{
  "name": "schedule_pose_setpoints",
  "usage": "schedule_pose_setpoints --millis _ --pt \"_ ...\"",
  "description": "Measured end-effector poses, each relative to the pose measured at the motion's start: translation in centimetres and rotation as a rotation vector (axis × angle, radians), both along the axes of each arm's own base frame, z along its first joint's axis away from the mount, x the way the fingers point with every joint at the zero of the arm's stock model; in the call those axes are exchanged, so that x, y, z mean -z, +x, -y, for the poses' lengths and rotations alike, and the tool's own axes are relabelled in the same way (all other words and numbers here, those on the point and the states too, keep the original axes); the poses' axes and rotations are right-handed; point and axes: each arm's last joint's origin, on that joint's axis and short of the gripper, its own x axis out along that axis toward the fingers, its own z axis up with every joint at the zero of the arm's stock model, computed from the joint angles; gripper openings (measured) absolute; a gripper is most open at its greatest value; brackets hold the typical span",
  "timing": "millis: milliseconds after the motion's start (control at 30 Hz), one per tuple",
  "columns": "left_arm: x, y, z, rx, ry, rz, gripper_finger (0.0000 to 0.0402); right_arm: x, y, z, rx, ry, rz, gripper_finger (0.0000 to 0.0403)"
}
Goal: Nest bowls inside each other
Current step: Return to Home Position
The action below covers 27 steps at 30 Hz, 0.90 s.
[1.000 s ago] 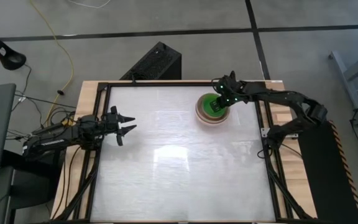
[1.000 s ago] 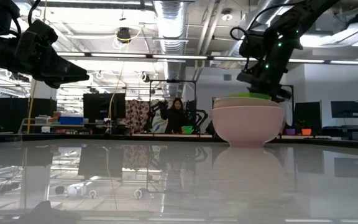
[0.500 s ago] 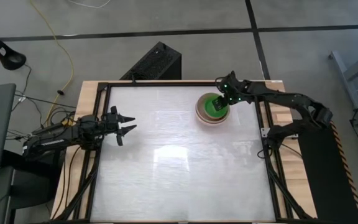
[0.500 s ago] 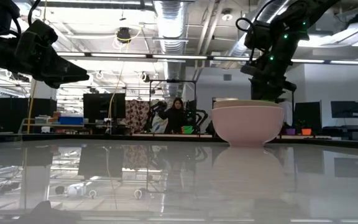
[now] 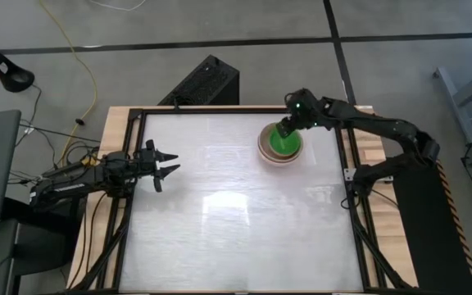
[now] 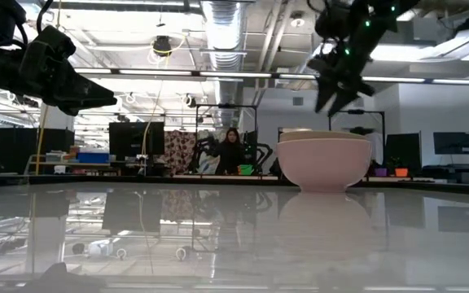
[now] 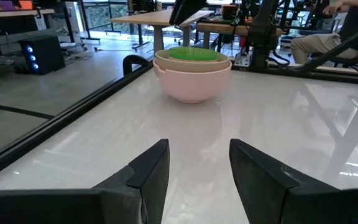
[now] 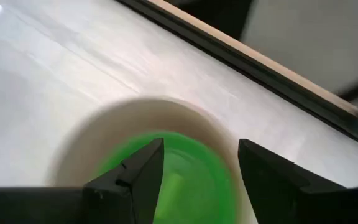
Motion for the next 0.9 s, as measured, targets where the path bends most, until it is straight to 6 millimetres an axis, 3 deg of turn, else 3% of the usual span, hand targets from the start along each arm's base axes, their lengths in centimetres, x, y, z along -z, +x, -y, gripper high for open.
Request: schedule_pose_setpoints --millis 133,400,500,633,800,900 --pt "0.0 0.0 0.0 0.0 0.0 0.0 0.0158 -1.2 1.8 -2.6 -0.125 -0.049 0.088 0.0225" --pt "0.0 0.0 0.0 0.0 0.0 0.0 0.0158 -3.8 4.9 -12.2 -0.562 -0.201 0.289 0.0215" --pt "0.0 0.0 0.0 0.0 0.0 0.0 0.0158 -4.1 5.5 -14.7 -0.697 -0.299 0.352 0.0193" --pt "0.0 0.0 0.0 0.0 0.0 0.0 0.0158 -3.4 5.1 -15.4 -0.764 -0.356 0.399 0.013" --pt "0.0 0.0 0.0 0.001 0.0 0.0 0.0158 -0.8 3.7 -15.8 -0.927 -0.316 0.522 0.0024" --pt "0.0 0.0 0.0 0.001 0.0 0.0 0.0158 1.1 2.2 -15.4 -0.938 -0.321 0.615 0.0013"
